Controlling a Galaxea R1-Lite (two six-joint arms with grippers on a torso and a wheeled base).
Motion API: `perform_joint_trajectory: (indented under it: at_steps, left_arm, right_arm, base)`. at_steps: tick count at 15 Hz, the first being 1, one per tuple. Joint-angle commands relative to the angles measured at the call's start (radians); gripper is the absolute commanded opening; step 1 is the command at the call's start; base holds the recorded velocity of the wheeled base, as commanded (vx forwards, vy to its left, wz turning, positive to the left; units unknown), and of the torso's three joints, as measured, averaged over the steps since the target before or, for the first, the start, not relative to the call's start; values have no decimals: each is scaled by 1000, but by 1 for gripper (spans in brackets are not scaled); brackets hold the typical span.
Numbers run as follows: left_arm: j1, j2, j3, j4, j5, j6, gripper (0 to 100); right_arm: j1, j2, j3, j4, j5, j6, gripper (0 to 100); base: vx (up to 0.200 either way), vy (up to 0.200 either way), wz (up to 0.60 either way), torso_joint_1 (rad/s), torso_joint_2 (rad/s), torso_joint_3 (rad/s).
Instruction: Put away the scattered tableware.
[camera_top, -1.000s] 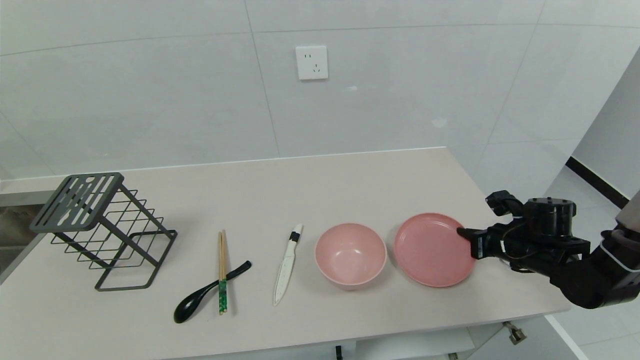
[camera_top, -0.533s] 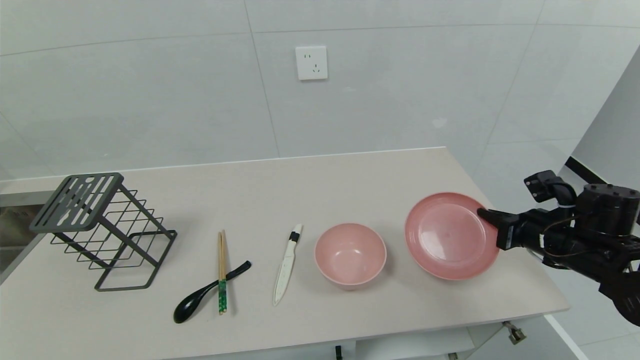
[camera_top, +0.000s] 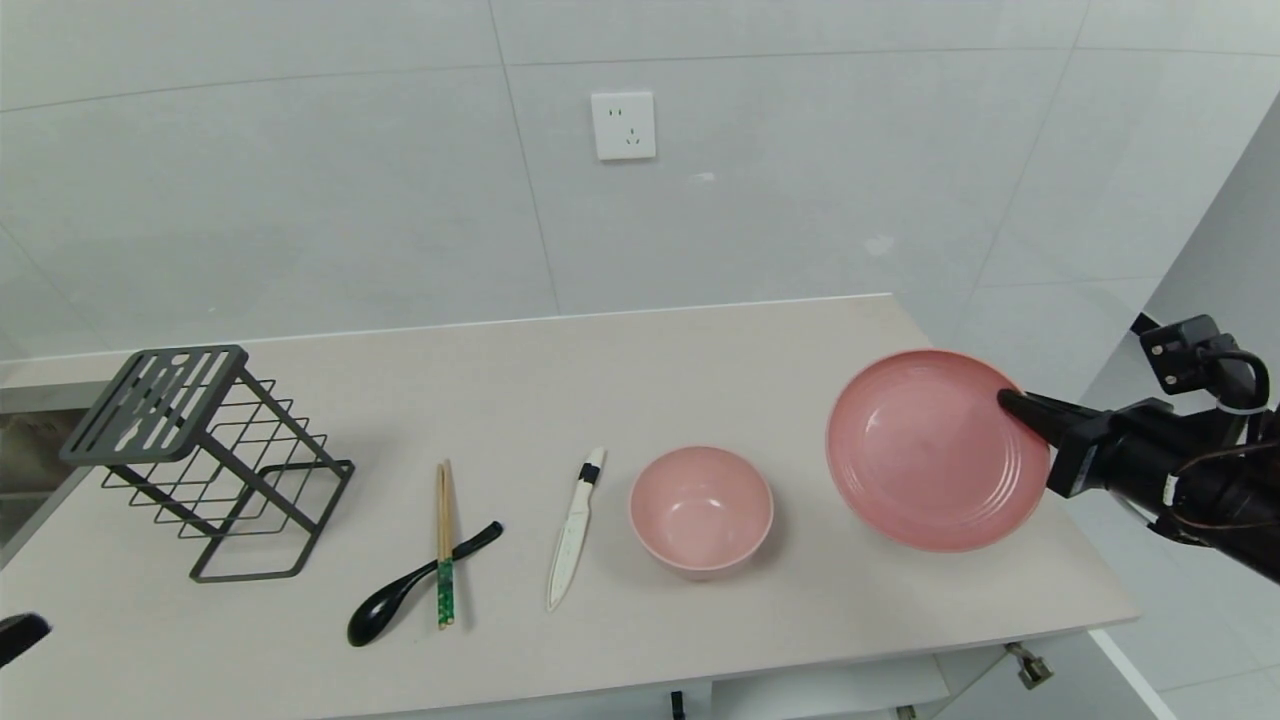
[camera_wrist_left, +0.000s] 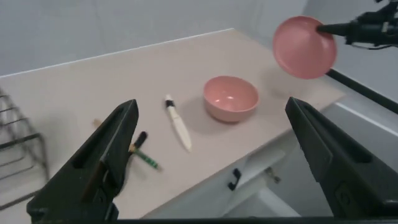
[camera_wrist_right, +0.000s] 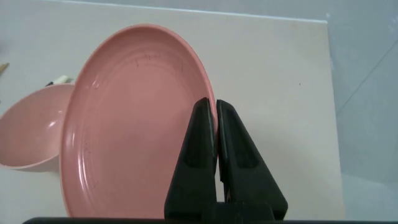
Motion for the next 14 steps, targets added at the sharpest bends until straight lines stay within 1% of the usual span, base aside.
perform_joint_trajectory:
  at_steps: [1, 2, 3, 4, 5, 6, 8, 9, 10, 11, 12, 13, 14]
  left_arm:
    - [-68, 313, -41, -129, -74, -36, 100]
    - [-68, 391, -45, -170, -82, -58, 100]
    - [-68, 465, -59, -201, -86, -87, 100]
    - [-68, 514, -67, -213, -89, -99, 100]
    - [-68, 611, -95, -233, -109, -104, 100]
    - [-70, 658, -116, -232, -112, -102, 100]
    - [-110, 764, -167, -230, -103, -100, 100]
    - [-113, 812, -184, -233, -105, -97, 100]
    - [-121, 865, -205, -238, -105, -87, 100]
    - [-131, 913, -220, -239, -103, -67, 100]
    - [-142, 962, -230, -243, -105, -33, 100]
    - [-157, 1014, -230, -270, -108, 2, 100]
    - [-162, 1063, -233, -325, -106, 12, 100]
  right_arm:
    - [9, -65, 13, -6, 1, -2, 0]
    - [11, -76, 27, -12, 2, -2, 0]
    - [11, -87, 48, -24, 2, -3, 0]
    - [11, -95, 64, -32, 4, -5, 0]
    - [12, -122, 90, -35, 7, -8, 0]
    - [12, -154, 99, -36, 7, -9, 0]
    - [-8, -222, 139, -35, 7, -5, 0]
    - [-20, -251, 169, -35, 7, -6, 0]
    - [-28, -280, 195, -35, 7, -6, 0]
    - [-43, -302, 218, -35, 7, -6, 0]
    - [-58, -325, 241, -35, 7, -6, 0]
    - [-63, -354, 266, -35, 13, -6, 0]
    - [-63, -387, 294, -35, 16, -6, 0]
  base:
    - [0, 0, 0, 0, 0, 0]
    - [0, 0, 0, 0, 0, 0]
    - [0, 0, 0, 0, 0, 0]
    - [0, 0, 0, 0, 0, 0]
    - [0, 0, 0, 0, 0, 0]
    - [0, 0, 0, 0, 0, 0]
    - [0, 0, 0, 0, 0, 0]
    - [0, 0, 0, 0, 0, 0]
    - [0, 0, 0, 0, 0, 0]
    - [0, 0, 0, 0, 0, 0]
    - [0, 0, 0, 0, 0, 0]
    - [0, 0, 0, 0, 0, 0]
    - [0, 0, 0, 0, 0, 0]
